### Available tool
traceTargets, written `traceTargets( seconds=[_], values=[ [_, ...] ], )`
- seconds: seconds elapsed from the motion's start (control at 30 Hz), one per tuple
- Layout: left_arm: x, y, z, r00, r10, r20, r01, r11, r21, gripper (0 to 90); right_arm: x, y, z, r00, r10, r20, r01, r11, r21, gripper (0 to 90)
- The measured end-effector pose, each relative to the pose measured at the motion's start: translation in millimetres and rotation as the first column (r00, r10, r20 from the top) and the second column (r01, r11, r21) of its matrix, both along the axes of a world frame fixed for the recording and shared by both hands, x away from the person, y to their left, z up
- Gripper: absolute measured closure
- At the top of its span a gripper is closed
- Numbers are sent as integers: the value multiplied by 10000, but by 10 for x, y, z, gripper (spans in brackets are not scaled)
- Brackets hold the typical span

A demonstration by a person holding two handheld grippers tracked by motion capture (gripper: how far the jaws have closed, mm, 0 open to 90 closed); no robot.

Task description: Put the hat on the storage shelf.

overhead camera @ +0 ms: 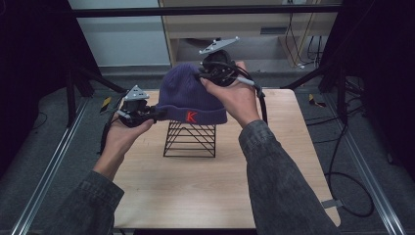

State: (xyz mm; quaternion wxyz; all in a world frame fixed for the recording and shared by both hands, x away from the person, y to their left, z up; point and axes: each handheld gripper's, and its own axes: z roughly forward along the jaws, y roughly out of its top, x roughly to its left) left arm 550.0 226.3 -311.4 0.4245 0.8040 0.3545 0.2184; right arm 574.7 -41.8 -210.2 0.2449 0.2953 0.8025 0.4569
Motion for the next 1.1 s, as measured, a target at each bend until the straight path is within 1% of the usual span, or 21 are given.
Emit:
traceTargets(
  seconds=[0.07,0.17,0.2,0.3,0.37,0.5,0.57,0.87,1.1],
  values=[
    [-1,33,-10,10000,80,19,-80,10000,9,697,12,12,-24,10000,24,-61,-23,10000,72,779],
    [0,61,-44,9999,157,-53,-157,9999,57,692,29,36,-93,9998,72,-200,-73,10000,-49,778],
    [2,65,-59,9998,181,-95,-181,9998,7,692,30,39,-111,9997,78,-231,-79,9999,-76,778],
    [8,68,-102,9996,153,-221,-152,9999,52,690,35,39,-164,9995,53,-321,-54,10000,-15,778],
    [0,67,-132,9996,123,-258,-123,9999,18,690,38,42,-205,9993,74,-364,-77,9999,-77,778],
    [-16,85,-174,9995,64,-313,-60,9999,121,688,48,41,-265,9986,109,-509,-116,9999,-128,778],
    [-13,97,-200,9992,109,-385,-106,9999,81,688,51,42,-289,9983,166,-553,-174,9998,-133,778],
    [-36,80,-266,9990,-23,-437,30,9999,166,688,38,41,-337,9973,173,-717,-192,9995,-261,778],
    [-41,78,-291,9990,6,-436,2,9999,169,687,31,45,-356,9969,212,-753,-233,9993,-277,779]
  ],
)
